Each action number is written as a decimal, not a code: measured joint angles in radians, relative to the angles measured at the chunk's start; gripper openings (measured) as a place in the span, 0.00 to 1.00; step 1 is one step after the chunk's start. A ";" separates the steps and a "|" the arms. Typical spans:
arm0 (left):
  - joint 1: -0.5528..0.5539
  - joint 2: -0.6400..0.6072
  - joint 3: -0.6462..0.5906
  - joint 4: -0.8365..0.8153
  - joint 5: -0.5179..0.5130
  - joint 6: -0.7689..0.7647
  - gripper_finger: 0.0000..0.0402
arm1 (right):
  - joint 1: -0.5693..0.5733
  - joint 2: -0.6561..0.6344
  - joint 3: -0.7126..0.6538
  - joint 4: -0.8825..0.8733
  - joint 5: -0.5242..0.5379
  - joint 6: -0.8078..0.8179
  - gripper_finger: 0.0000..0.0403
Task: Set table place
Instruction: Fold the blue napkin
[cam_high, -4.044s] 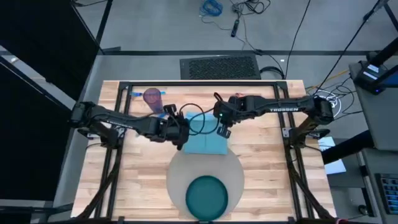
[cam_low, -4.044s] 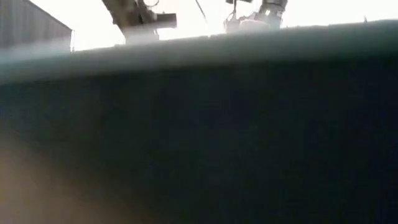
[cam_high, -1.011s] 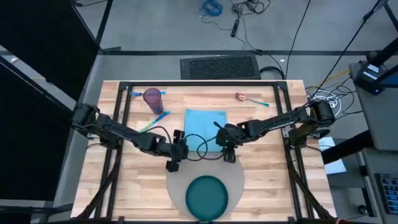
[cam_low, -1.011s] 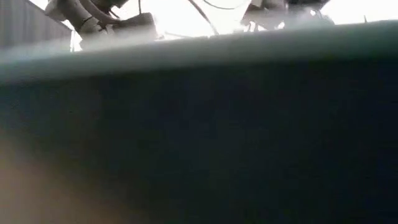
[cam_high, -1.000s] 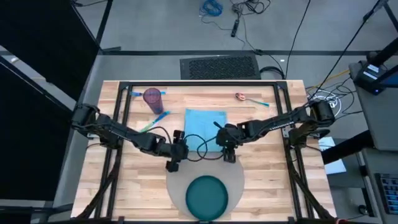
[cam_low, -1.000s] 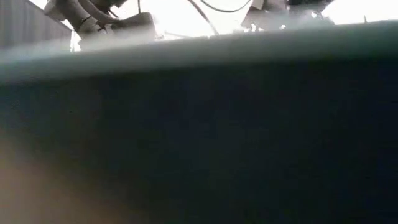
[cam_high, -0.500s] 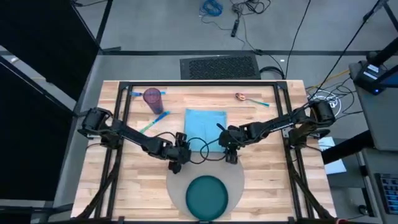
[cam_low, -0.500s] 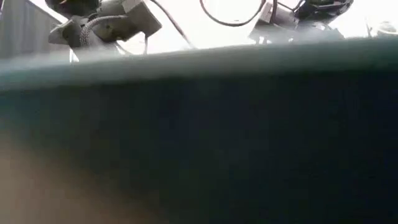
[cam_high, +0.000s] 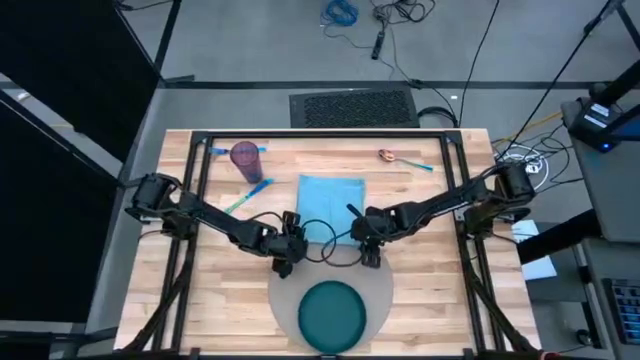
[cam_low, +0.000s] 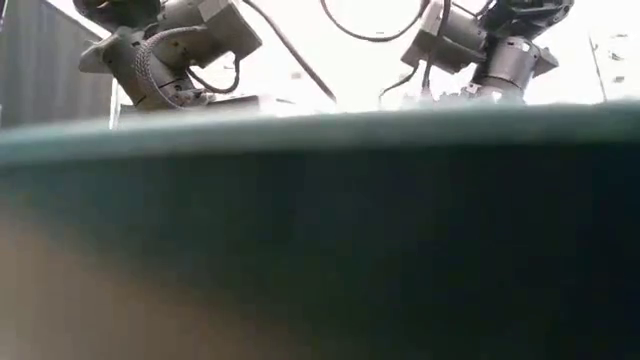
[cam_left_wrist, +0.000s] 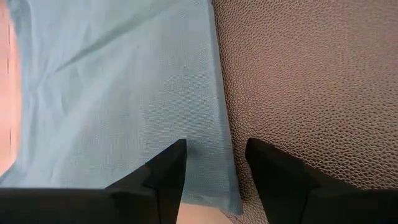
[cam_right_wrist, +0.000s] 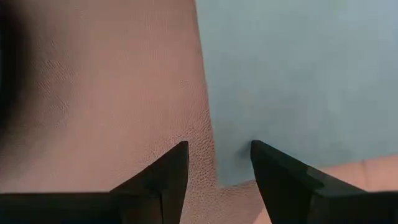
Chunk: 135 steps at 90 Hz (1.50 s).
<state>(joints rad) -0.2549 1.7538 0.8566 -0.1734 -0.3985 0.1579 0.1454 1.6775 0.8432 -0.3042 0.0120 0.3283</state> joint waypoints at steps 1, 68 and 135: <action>0.000 0.000 0.000 0.000 0.000 -0.001 0.40 | 0.002 0.004 0.001 0.002 0.003 0.000 0.40; 0.006 0.001 0.000 -0.001 0.005 -0.048 0.05 | 0.026 0.047 0.002 0.019 0.083 0.019 0.20; 0.004 -0.187 0.170 -0.267 -0.335 0.015 0.00 | 0.012 -0.118 0.323 -0.532 0.336 -0.080 0.00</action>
<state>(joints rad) -0.2511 1.5666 1.0266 -0.4400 -0.7332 0.1733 0.1574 1.5592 1.1658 -0.8364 0.3484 0.2481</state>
